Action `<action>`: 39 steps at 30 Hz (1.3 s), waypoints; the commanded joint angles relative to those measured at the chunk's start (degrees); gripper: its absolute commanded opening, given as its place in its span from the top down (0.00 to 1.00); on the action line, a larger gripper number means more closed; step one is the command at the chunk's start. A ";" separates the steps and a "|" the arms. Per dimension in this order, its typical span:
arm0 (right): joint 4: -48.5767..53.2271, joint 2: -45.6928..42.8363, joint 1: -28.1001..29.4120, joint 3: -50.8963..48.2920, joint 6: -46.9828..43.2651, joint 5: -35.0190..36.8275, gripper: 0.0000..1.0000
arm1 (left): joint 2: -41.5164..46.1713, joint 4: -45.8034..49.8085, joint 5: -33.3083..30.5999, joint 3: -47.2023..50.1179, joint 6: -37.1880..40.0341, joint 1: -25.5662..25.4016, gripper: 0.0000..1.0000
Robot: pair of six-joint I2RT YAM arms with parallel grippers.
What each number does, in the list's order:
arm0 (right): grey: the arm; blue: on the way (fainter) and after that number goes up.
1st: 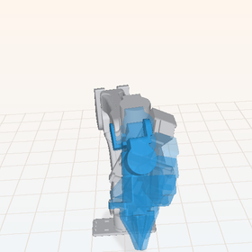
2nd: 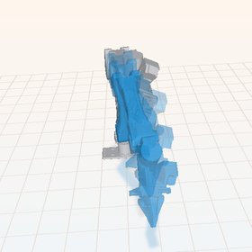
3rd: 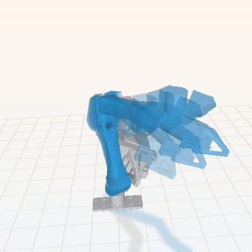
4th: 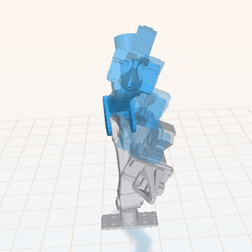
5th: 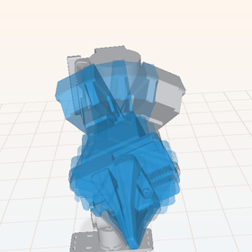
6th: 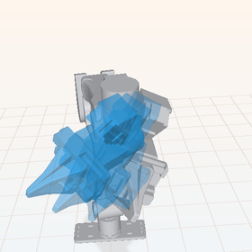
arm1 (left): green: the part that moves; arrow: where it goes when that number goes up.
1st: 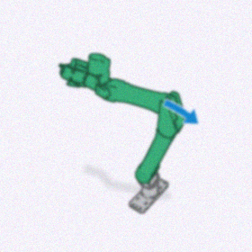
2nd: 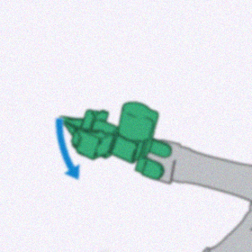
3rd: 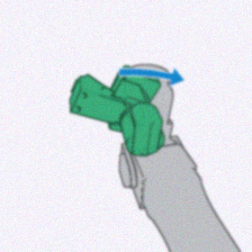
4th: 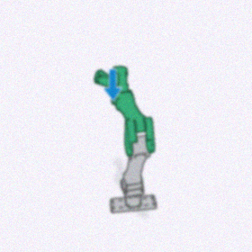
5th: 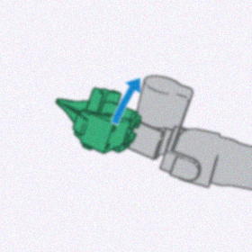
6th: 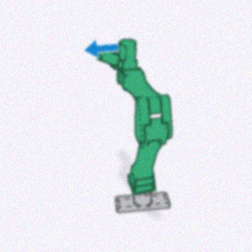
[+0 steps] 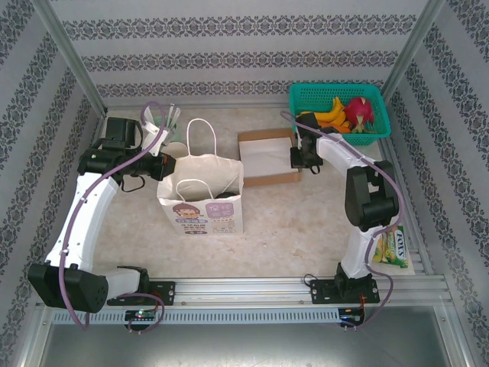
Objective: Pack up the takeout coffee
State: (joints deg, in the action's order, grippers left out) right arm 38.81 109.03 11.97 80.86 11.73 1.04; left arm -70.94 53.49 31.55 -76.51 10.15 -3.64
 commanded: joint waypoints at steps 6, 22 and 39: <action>-1.98 -8.56 -4.39 -9.58 1.06 0.60 1.00 | -2.83 0.18 6.10 -2.77 -2.16 0.30 1.00; -2.84 -15.00 -5.16 -16.46 7.75 -1.34 0.74 | -1.65 -8.09 -3.89 -2.30 -21.20 -2.07 1.00; -1.13 -5.63 2.50 0.26 11.07 -1.18 0.03 | -7.24 -13.69 2.92 -3.81 -18.54 -2.05 1.00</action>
State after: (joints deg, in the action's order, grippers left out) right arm 37.28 99.18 13.10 78.54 21.54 0.60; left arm -76.69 42.83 31.68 -79.20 -9.32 -5.26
